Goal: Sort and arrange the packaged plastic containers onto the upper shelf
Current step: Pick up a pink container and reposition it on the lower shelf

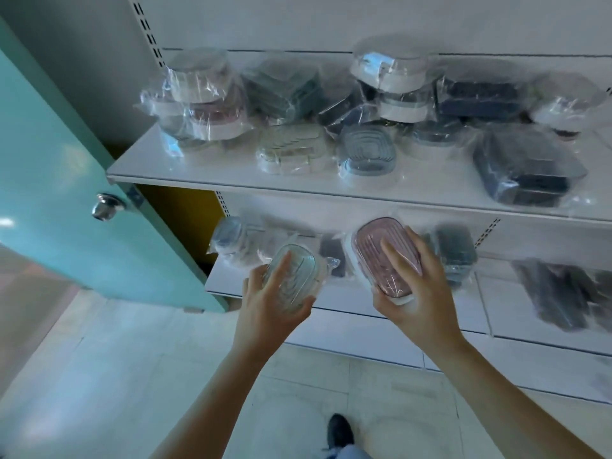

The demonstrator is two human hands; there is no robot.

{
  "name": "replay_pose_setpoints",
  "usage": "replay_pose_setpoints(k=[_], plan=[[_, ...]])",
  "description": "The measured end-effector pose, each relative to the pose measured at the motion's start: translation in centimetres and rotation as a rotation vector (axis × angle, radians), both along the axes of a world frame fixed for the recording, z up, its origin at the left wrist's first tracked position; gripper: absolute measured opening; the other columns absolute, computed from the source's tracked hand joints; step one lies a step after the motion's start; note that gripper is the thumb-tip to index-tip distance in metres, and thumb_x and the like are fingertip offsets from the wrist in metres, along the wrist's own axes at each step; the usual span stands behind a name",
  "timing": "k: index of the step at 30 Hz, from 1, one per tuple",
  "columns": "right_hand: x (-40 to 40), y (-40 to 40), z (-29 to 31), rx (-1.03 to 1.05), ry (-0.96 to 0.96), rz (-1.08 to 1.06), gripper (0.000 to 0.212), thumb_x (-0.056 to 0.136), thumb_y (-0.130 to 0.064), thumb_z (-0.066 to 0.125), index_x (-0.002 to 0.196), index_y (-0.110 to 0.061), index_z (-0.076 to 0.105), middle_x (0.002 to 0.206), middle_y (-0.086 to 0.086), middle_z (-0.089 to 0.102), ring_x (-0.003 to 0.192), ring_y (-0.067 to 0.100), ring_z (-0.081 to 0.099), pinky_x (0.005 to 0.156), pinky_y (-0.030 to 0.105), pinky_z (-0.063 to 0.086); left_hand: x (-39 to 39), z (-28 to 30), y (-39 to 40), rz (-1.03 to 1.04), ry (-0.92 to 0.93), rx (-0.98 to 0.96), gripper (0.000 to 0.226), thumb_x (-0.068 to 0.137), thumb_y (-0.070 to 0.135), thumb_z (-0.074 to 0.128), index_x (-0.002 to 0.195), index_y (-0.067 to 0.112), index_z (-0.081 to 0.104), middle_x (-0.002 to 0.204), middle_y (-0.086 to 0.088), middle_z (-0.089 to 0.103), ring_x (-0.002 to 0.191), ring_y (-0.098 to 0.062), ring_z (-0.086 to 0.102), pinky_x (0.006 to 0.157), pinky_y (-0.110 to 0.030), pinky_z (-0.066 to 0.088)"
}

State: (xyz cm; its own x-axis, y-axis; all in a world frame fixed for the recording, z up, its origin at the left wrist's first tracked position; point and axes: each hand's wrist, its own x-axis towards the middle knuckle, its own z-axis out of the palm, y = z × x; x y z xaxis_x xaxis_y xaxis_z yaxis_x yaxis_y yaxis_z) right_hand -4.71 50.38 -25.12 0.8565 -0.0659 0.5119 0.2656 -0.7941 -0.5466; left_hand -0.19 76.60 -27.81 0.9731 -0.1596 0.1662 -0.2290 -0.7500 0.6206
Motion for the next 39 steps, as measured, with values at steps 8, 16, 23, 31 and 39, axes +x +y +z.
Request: replay_pose_setpoints(k=[8, 16, 23, 31, 39], plan=[[5.1, 0.8, -6.9, 0.125, 0.190, -0.002, 0.069, 0.081, -0.042, 0.069, 0.145, -0.023, 0.053, 0.157, 0.008, 0.035, 0.145, 0.027, 0.036, 0.107, 0.036, 0.040, 3.3, -5.6, 0.0, 0.167, 0.192, 0.067, 0.115, 0.071, 0.053, 0.080, 0.156, 0.010, 0.015, 0.135, -0.011, 0.041, 0.122, -0.026, 0.036, 0.103, -0.051, 0.043], [5.0, 1.2, -13.5, 0.186, 0.346, -0.174, 0.070, 0.083, -0.053, 0.060, 0.147, -0.026, 0.050, 0.159, 0.006, 0.033, 0.146, 0.023, 0.034, 0.112, 0.036, 0.038, 6.9, -11.7, -3.0, 0.151, 0.443, 0.038, 0.099, 0.072, 0.052, 0.074, 0.151, 0.018, 0.024, 0.134, -0.014, 0.043, 0.120, -0.036, 0.041, 0.099, -0.053, 0.045], [1.5, -3.2, -18.4, 0.223, 0.362, -0.398, 0.071, 0.084, -0.049, 0.063, 0.147, -0.018, 0.049, 0.154, 0.012, 0.039, 0.143, 0.028, 0.038, 0.109, 0.048, 0.046, 11.0, -17.2, -12.8, -0.012, 0.463, -0.011, 0.097, 0.081, 0.070, 0.062, 0.156, 0.033, 0.013, 0.136, -0.017, 0.043, 0.119, -0.038, 0.051, 0.099, -0.053, 0.049], [-2.1, -8.8, -23.7, 0.197, 0.399, -0.527, 0.073, 0.083, -0.052, 0.062, 0.148, -0.021, 0.047, 0.154, 0.010, 0.039, 0.142, 0.027, 0.038, 0.107, 0.049, 0.047, 17.9, -21.9, -25.0, 0.097, 0.389, 0.085, 0.081, 0.089, 0.070, 0.049, 0.156, 0.039, 0.017, 0.130, -0.019, 0.040, 0.120, -0.040, 0.044, 0.098, -0.049, 0.042], [-5.3, -12.4, -26.0, 0.166, 0.387, -0.542, 0.073, 0.084, -0.050, 0.064, 0.148, -0.020, 0.047, 0.152, 0.010, 0.041, 0.143, 0.027, 0.038, 0.106, 0.049, 0.047, 20.3, -26.0, -27.7, 0.047, 0.451, 0.193, 0.077, 0.096, 0.056, 0.047, 0.158, 0.021, 0.017, 0.142, -0.021, 0.032, 0.130, -0.043, 0.038, 0.107, -0.051, 0.035]])
